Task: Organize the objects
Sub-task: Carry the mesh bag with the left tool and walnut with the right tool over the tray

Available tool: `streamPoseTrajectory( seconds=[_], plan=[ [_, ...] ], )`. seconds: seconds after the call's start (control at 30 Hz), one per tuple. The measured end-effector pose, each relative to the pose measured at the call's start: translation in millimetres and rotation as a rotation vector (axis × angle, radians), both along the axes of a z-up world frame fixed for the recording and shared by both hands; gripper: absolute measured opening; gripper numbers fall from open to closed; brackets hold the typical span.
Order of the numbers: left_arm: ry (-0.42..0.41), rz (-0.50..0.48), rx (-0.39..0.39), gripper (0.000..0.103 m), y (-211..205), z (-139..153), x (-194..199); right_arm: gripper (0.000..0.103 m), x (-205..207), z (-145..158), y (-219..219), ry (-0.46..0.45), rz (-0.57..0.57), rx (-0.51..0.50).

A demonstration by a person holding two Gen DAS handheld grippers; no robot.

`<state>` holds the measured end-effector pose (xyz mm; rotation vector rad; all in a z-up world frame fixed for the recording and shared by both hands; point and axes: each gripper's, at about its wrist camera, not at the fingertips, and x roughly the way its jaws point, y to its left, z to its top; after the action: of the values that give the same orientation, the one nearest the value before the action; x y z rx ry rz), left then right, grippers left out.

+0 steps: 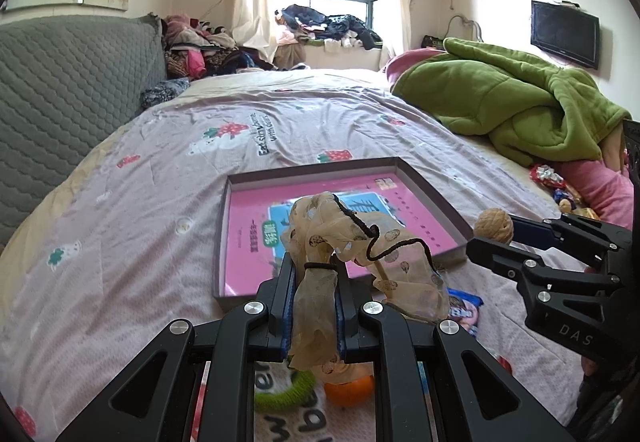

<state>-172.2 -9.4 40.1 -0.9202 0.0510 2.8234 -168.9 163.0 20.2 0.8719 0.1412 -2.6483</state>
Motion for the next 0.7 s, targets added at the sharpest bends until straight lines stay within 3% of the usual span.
streamPoseTrajectory(
  seconds=[0.23, 0.7],
  plan=[
    [0.007, 0.027, -0.017, 0.016, -11, -5, -26, 0.036, -26, -5, 6, -0.006, -0.028, 0.016],
    [-0.065, 0.046, 0.015, 0.016, -25, -32, -85, 0.036, -72, -25, 17, -0.060, -0.070, 0.026]
  ],
)
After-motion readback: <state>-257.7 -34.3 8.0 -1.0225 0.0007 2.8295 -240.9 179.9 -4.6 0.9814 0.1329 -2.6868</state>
